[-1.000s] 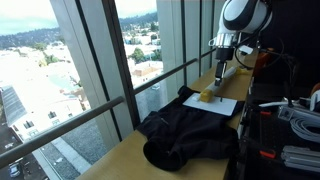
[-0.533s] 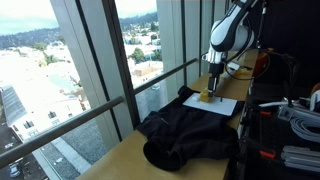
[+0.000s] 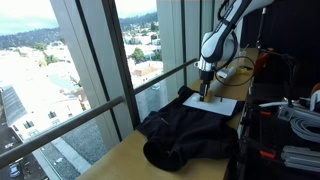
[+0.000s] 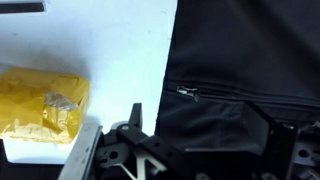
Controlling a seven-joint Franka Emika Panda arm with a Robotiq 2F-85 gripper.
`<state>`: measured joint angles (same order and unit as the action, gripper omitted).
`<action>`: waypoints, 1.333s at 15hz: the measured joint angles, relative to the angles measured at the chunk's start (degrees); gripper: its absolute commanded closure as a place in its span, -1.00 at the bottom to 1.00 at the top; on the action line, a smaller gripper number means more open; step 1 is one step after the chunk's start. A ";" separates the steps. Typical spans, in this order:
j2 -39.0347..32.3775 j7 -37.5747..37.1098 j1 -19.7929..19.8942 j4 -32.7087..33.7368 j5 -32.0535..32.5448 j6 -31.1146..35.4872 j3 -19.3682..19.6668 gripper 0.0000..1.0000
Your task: Close the zipper of the black vest
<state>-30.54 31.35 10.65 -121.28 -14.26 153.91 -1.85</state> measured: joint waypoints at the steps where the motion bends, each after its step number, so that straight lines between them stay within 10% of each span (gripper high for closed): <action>1: -1.12 0.00 0.35 0.95 0.43 0.35 -0.55 -1.00; 20: -8.86 -7.16 0.16 4.83 6.21 3.75 -3.69 -1.00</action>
<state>-39.41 24.19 10.81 -116.45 -8.05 157.66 -5.54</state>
